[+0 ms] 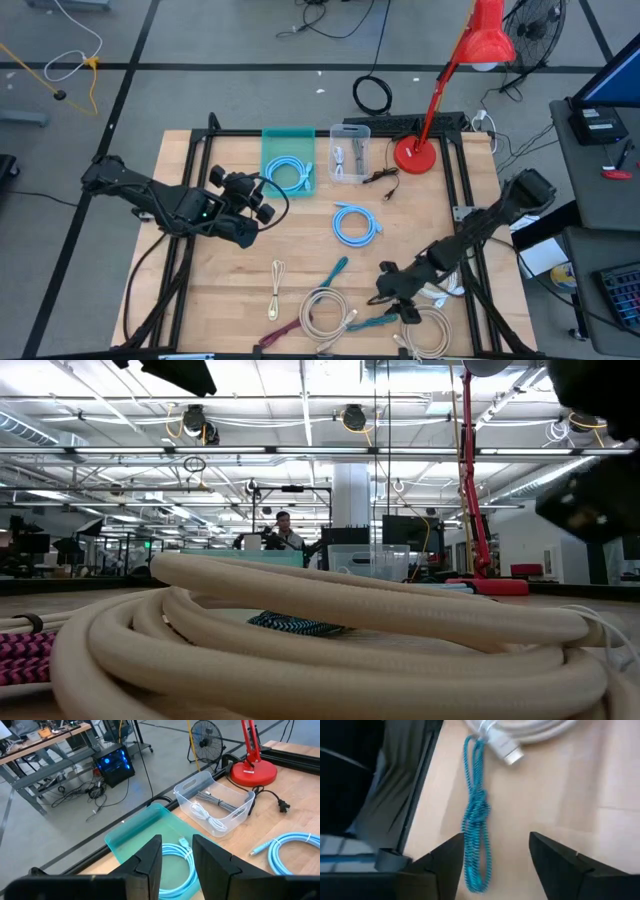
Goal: Pick and place items into bin
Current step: Put the bottom black blue charger cable into the transparent bin
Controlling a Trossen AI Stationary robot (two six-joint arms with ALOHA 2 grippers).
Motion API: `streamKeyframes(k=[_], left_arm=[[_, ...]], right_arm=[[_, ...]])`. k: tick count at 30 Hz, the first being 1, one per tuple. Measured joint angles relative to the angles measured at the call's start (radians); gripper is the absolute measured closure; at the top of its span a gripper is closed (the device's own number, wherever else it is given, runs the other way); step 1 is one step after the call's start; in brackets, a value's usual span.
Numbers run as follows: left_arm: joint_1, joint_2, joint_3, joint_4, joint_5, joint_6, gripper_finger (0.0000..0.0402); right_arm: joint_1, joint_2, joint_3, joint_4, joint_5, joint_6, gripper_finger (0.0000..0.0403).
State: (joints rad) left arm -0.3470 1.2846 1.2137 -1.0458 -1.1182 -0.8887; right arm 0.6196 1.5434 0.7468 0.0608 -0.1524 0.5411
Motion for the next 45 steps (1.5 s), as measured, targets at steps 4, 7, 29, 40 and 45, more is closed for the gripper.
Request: streamKeyframes(k=[4, 7, 29, 40, 45], left_arm=[[0.0, 0.0, 0.0, 0.0, 0.011, -0.001, 0.0289], [0.0, 0.0, -0.002, 0.001, 0.019, -0.001, 0.0289], [-0.02, 0.043, -0.028, 0.009, 0.15, -0.057, 0.0289], [-0.153, 0.114, -0.028, 0.161, 0.267, -0.009, 0.0289], [-0.229, 0.124, -0.029, 0.184, 0.273, -0.003, 0.0289]], right_arm=[[-0.004, 0.1, 0.037, 0.099, -0.11, 0.002, 0.0171], [-0.004, 0.106, 0.047, 0.101, -0.139, 0.02, 0.0177], [0.008, 0.107, 0.076, 0.125, 0.106, -0.038, 0.0208], [0.111, 0.252, 0.472, -0.367, 0.312, -0.065, 0.0204], [0.156, 0.336, 0.557, -0.412, 0.307, 0.046, 0.0204]])
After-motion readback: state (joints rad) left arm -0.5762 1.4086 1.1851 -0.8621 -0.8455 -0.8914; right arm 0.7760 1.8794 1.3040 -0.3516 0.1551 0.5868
